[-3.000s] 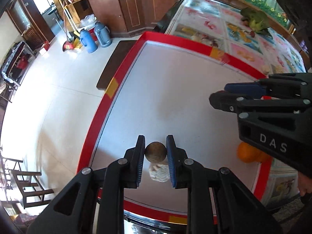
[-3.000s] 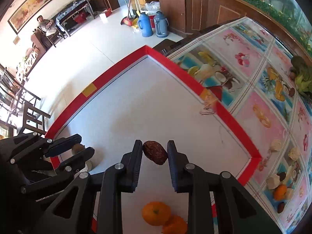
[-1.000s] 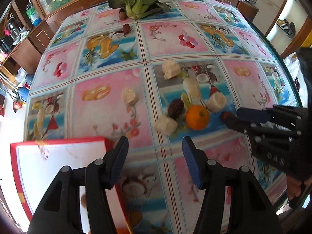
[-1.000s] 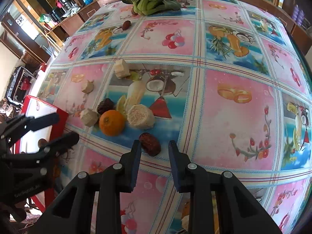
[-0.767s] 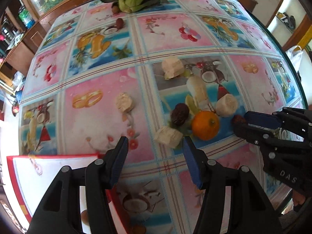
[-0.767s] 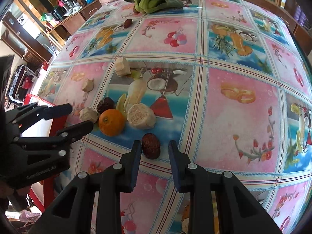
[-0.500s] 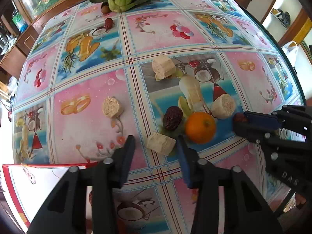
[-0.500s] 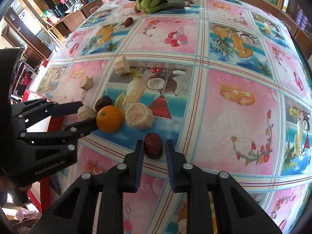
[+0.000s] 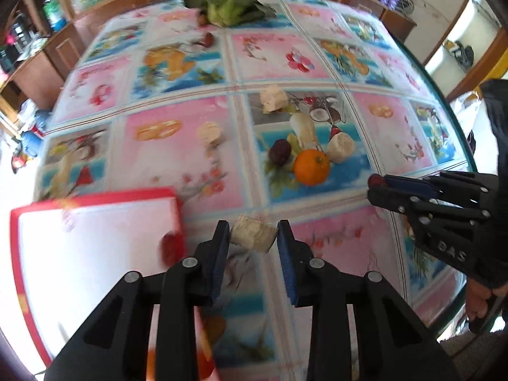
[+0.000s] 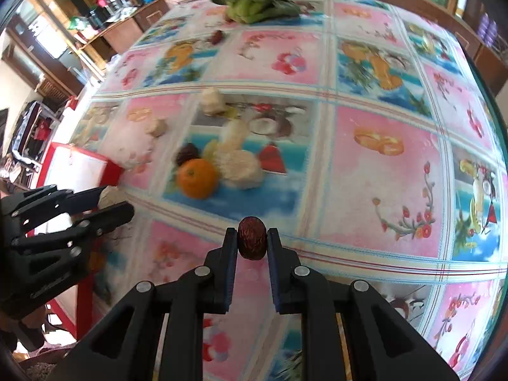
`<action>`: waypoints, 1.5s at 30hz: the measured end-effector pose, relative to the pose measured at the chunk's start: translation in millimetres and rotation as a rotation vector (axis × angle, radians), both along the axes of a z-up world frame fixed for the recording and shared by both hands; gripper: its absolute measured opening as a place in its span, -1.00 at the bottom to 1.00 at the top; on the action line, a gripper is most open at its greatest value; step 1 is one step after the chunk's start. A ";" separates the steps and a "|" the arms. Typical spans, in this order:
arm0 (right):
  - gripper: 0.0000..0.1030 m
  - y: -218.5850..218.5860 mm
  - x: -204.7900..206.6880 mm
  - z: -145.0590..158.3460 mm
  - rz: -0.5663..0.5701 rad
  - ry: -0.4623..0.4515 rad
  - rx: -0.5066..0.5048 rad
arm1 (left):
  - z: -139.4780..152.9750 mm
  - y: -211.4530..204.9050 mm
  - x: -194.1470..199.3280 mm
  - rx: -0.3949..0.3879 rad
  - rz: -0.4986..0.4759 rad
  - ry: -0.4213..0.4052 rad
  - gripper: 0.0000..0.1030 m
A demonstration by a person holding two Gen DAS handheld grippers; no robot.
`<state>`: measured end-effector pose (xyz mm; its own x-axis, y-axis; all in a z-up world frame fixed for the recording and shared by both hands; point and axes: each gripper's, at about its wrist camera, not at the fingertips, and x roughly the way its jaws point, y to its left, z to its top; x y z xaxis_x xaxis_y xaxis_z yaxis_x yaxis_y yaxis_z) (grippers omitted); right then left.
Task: Organize fruits
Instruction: 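Grasp another red date with the right tool while the left tool grasps a beige yam cube, then carry the date and yam cube into the white tray and open both tools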
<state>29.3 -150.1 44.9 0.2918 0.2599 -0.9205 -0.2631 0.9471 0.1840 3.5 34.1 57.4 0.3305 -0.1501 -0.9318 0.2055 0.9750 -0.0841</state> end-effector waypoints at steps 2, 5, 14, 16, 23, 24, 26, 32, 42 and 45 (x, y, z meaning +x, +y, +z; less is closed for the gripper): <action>-0.67 16.6 -5.5 7.6 0.035 -0.016 0.005 | 9.6 12.4 -12.7 0.006 0.027 -0.026 -0.37; -0.67 49.7 -13.5 18.5 0.114 -0.036 0.015 | 21.0 43.9 -35.5 0.034 0.101 -0.056 -0.37; -0.68 173.2 -36.1 36.2 0.395 -0.073 0.024 | 12.9 138.4 -95.9 0.116 0.298 -0.033 -0.36; -0.68 199.1 -43.0 34.0 0.458 -0.076 0.012 | 9.6 155.8 -106.8 0.115 0.335 -0.024 -0.36; -0.68 266.7 -54.3 15.4 0.588 -0.042 -0.058 | 6.8 200.5 -115.4 0.147 0.411 -0.060 -0.36; -0.68 273.6 -54.5 11.7 0.595 -0.034 -0.076 | 4.4 206.0 -113.3 0.149 0.417 -0.060 -0.36; -0.68 281.7 -53.1 5.9 0.603 -0.019 -0.110 | -4.1 216.4 -106.2 0.173 0.431 -0.045 -0.36; -0.68 295.9 -56.8 -11.2 0.639 0.016 -0.221 | -25.7 223.3 -87.0 0.218 0.417 0.008 -0.36; -0.66 295.3 -48.4 -24.1 0.636 0.059 -0.207 | -29.5 218.2 -77.4 0.232 0.422 0.029 -0.34; -0.66 294.1 -47.6 -19.4 0.632 0.054 -0.201 | -27.1 220.3 -78.6 0.223 0.442 0.040 -0.10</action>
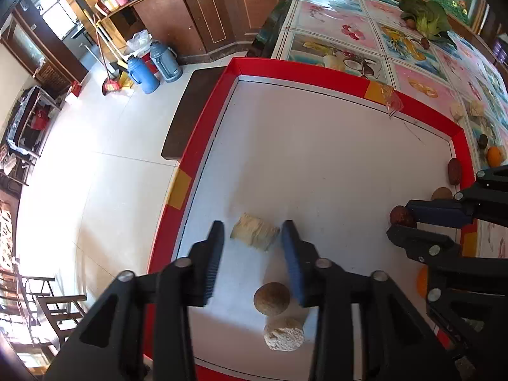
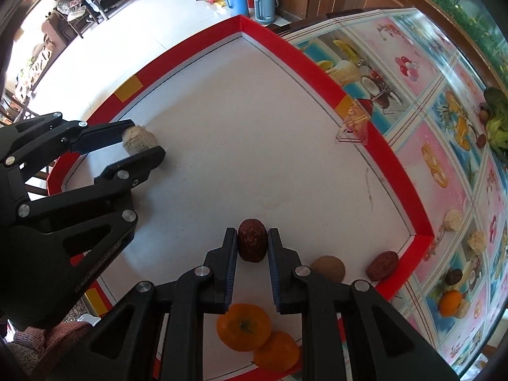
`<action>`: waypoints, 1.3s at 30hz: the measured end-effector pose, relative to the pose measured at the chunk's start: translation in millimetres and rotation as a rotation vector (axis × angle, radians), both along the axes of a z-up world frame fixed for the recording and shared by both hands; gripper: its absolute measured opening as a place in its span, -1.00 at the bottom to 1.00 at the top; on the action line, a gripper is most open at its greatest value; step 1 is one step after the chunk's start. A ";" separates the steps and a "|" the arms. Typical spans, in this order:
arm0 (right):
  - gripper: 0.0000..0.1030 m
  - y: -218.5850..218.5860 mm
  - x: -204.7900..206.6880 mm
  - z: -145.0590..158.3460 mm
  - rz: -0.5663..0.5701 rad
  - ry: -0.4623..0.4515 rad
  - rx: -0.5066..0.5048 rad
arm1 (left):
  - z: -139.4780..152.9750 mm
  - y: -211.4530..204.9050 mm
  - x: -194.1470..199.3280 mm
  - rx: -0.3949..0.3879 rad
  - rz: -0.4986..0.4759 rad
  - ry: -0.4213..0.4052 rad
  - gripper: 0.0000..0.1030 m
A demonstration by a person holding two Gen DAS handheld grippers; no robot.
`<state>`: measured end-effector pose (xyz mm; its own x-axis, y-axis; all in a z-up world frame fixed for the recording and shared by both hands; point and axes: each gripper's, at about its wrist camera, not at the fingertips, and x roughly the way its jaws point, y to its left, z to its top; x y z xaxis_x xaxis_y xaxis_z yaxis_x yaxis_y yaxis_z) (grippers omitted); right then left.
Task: Organize fruits
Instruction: 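Carry the date and yam cube into the white tray and open both tools, then grasp a beige round piece with the right tool while the left tool grasps an orange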
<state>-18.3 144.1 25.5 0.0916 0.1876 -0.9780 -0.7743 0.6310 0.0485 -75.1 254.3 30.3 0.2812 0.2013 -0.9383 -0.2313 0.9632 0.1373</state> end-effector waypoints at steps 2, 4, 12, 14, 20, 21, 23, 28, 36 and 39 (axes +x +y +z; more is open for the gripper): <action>-0.65 -5.3 4.0 6.2 -0.008 -0.005 0.026 | 6.1 -1.0 -1.4 0.005 0.009 -0.017 -0.08; -0.58 -12.9 7.1 15.5 -0.024 -0.024 0.059 | 11.8 -4.5 -1.7 0.011 0.007 -0.027 -0.04; -0.56 -65.8 28.0 40.6 -0.168 -0.064 0.160 | 42.4 -34.1 0.5 0.020 -0.034 -0.079 0.26; -0.56 -79.2 32.8 45.7 -0.217 -0.071 0.174 | 46.5 -44.2 3.0 0.015 -0.055 -0.085 0.27; -0.56 -149.8 37.2 59.6 -0.394 -0.096 0.203 | 59.3 -85.1 12.4 -0.017 -0.133 -0.115 0.28; -0.56 -166.7 38.4 62.3 -0.429 -0.107 0.206 | 60.6 -92.9 14.1 -0.018 -0.148 -0.118 0.29; -0.56 -201.7 43.4 64.2 -0.510 -0.120 0.216 | 61.0 -108.3 18.1 -0.031 -0.174 -0.116 0.31; -0.56 -293.6 42.9 60.9 -0.735 -0.106 0.249 | 62.1 -146.6 24.9 -0.043 -0.246 -0.098 0.32; -0.55 -369.9 27.1 45.6 -0.899 -0.066 0.293 | 61.4 -205.0 40.5 -0.029 -0.373 -0.051 0.32; -0.55 -374.1 28.3 39.3 -0.917 -0.027 0.322 | 61.4 -218.3 46.3 -0.034 -0.394 -0.039 0.32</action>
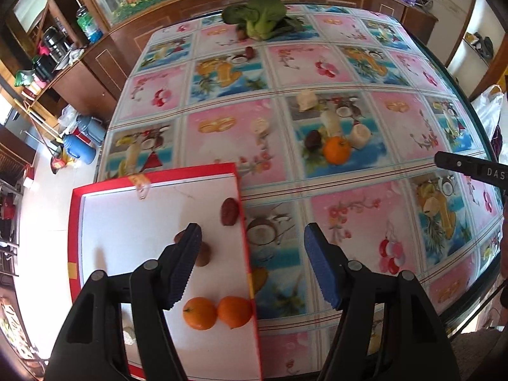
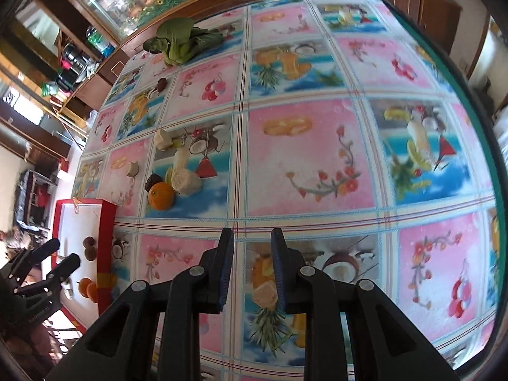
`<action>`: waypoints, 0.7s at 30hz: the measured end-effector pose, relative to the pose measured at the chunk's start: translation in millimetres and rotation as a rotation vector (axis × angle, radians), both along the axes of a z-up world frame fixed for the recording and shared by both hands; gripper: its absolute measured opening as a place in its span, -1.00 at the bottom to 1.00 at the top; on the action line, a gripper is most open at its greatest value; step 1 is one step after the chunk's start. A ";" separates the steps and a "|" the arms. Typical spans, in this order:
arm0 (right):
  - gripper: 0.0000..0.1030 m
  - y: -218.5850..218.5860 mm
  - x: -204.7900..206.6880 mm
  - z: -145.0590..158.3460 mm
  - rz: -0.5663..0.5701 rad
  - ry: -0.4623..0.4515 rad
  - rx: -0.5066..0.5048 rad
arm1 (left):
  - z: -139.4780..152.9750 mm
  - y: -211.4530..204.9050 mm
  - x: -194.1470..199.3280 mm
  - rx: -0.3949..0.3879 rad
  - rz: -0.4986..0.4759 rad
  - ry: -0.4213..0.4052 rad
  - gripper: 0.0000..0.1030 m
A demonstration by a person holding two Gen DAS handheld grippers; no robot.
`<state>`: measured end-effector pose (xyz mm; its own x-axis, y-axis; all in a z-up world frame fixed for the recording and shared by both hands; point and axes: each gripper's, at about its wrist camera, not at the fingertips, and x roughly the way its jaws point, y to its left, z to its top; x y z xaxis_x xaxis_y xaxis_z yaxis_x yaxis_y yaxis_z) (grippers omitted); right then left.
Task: Organize fruits
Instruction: 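Grasp a beige round piece with the right tool while the left tool grasps an orange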
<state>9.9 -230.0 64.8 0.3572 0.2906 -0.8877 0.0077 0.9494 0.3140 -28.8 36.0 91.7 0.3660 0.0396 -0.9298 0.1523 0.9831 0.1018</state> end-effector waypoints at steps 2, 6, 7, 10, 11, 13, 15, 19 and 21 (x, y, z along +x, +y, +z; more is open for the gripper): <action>-0.55 3.1 3.9 -1.6 0.006 0.004 0.019 | -1.4 -6.3 1.6 -0.003 -0.013 0.010 0.32; -0.55 22.2 22.1 -4.2 0.043 0.018 0.046 | -8.9 -11.1 0.3 0.015 -0.031 0.037 0.32; -0.55 26.3 25.7 -4.9 0.051 0.017 0.044 | -10.1 -9.6 0.0 0.014 -0.028 0.043 0.32; -0.55 46.7 42.5 -5.4 0.089 0.018 0.025 | -9.6 -1.3 -0.9 0.022 -0.006 0.037 0.32; -0.55 54.6 48.9 -5.1 0.100 0.016 0.019 | -8.6 3.1 -1.2 0.023 0.005 0.033 0.32; -0.51 66.1 58.0 -6.7 0.120 0.020 0.008 | -8.1 8.8 -1.7 0.019 0.017 0.031 0.32; -0.42 78.4 67.7 -11.8 0.135 0.040 -0.014 | -8.9 16.4 -2.7 0.011 0.038 0.035 0.32; -0.42 88.9 77.6 -20.4 0.125 0.058 -0.052 | -12.2 25.3 -4.2 -0.001 0.064 0.046 0.32; -0.42 91.8 80.9 -28.9 0.137 0.096 -0.068 | -13.5 26.5 -5.8 -0.005 0.066 0.050 0.32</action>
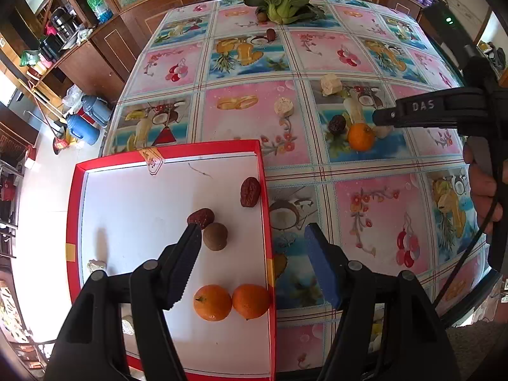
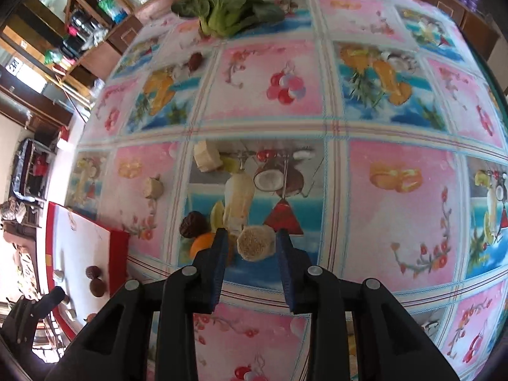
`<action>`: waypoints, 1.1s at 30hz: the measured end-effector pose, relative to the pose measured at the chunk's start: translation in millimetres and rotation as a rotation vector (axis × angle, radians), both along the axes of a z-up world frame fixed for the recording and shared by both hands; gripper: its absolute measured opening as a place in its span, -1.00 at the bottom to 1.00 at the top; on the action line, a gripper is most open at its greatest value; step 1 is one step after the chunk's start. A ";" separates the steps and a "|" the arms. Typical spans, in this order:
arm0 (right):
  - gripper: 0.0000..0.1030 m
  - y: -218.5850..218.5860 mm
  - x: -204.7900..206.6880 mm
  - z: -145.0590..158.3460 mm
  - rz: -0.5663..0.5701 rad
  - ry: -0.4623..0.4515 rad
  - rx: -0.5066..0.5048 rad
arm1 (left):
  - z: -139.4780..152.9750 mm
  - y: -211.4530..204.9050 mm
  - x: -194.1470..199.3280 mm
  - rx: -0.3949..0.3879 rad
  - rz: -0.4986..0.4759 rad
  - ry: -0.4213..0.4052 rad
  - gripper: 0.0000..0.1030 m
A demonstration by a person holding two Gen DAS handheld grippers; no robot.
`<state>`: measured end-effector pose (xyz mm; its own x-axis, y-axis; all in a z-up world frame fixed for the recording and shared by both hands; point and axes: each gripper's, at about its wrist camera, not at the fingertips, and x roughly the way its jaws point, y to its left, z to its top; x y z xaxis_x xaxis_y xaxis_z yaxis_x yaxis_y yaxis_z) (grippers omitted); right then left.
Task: Organize fruits
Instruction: 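Grasp a beige round piece with the right tool while the left tool grasps an orange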
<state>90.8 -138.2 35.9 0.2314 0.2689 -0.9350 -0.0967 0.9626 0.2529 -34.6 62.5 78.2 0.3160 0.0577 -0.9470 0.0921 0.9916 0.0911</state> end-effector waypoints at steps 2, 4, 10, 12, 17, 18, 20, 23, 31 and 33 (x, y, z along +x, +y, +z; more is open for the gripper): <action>-0.42 -0.5 1.5 -7.3 0.000 0.036 -0.023 | 0.1 -1.9 -0.5 0.001 -0.006 0.000 0.32; -0.47 -6.8 -0.7 -12.0 -0.019 0.055 -0.002 | 1.1 -4.5 -1.0 -0.002 -0.018 -0.002 0.32; -0.49 -40.4 -18.5 -9.5 -0.070 0.038 0.025 | 0.0 -26.4 8.6 -0.041 -0.075 0.012 0.32; -0.49 -57.9 -29.1 -9.6 -0.094 0.035 0.018 | -1.8 -37.8 17.4 -0.071 -0.093 0.008 0.32; -0.49 -95.7 -59.7 -8.9 -0.134 0.023 -0.009 | -17.0 -72.6 45.6 -0.136 -0.119 0.037 0.32; -0.49 -102.1 -65.3 -8.6 -0.142 0.025 -0.011 | -19.4 -78.2 50.1 -0.140 -0.122 0.039 0.32; -0.49 -112.7 -75.1 -8.0 -0.153 0.029 -0.016 | -25.6 -90.2 60.7 -0.137 -0.123 0.037 0.32; -0.49 -121.1 -80.9 -7.0 -0.162 0.034 -0.018 | -31.9 -95.5 71.7 -0.128 -0.109 0.032 0.32; -0.48 -115.7 -80.6 -7.8 -0.142 0.021 -0.058 | -55.4 -97.6 91.0 -0.136 -0.089 0.055 0.15; -0.48 -113.5 -80.1 -7.7 -0.130 0.010 -0.070 | -61.6 -99.7 95.3 -0.144 -0.083 0.071 -0.02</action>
<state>10.7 -251.6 28.2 0.2502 0.1716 -0.9529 0.0323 0.9821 0.1854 60.7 -37.2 16.6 0.2458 -0.1039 -0.9637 0.1756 0.9826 -0.0612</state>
